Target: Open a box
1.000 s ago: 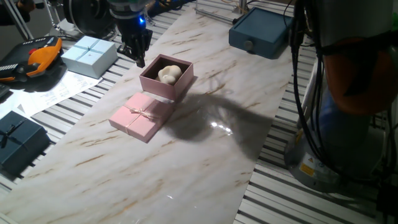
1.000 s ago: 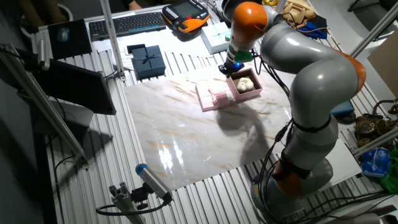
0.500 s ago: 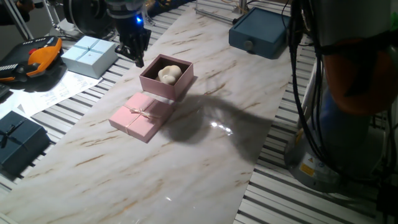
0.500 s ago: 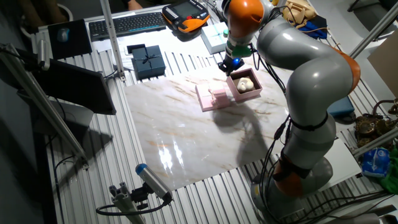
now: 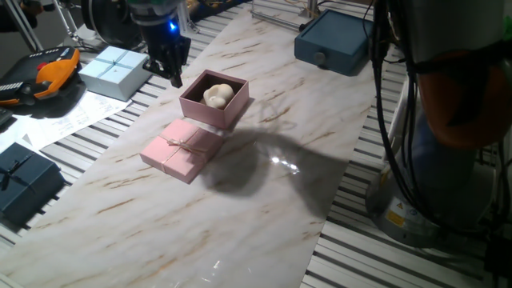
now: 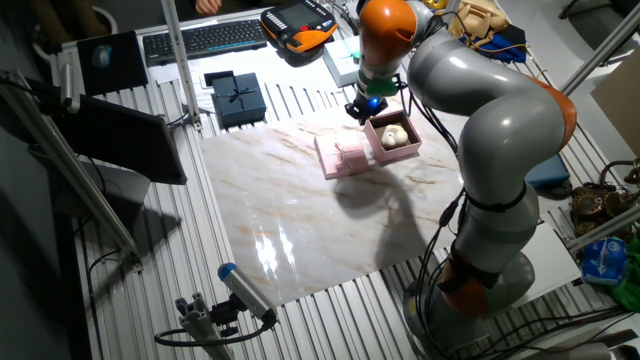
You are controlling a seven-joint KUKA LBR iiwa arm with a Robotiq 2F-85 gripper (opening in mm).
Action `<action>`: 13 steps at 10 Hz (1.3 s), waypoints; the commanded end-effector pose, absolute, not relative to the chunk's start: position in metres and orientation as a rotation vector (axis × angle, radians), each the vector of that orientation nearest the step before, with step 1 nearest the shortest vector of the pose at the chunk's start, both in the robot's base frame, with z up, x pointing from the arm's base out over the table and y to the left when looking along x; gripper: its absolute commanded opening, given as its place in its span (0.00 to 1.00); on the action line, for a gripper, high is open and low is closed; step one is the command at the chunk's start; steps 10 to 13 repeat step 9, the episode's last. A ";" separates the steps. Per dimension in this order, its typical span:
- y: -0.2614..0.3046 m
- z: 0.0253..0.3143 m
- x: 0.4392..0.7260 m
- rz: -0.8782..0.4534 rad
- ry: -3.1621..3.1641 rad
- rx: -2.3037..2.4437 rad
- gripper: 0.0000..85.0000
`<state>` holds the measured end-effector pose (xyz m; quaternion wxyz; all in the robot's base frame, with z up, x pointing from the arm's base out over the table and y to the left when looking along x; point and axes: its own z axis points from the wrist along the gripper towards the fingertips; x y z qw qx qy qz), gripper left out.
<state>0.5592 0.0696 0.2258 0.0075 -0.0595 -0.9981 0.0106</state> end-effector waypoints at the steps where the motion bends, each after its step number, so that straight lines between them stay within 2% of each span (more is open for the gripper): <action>1: 0.071 0.226 0.558 0.023 -3.122 -0.184 0.00; 13: 0.068 0.233 0.554 -0.026 -3.130 -0.213 0.00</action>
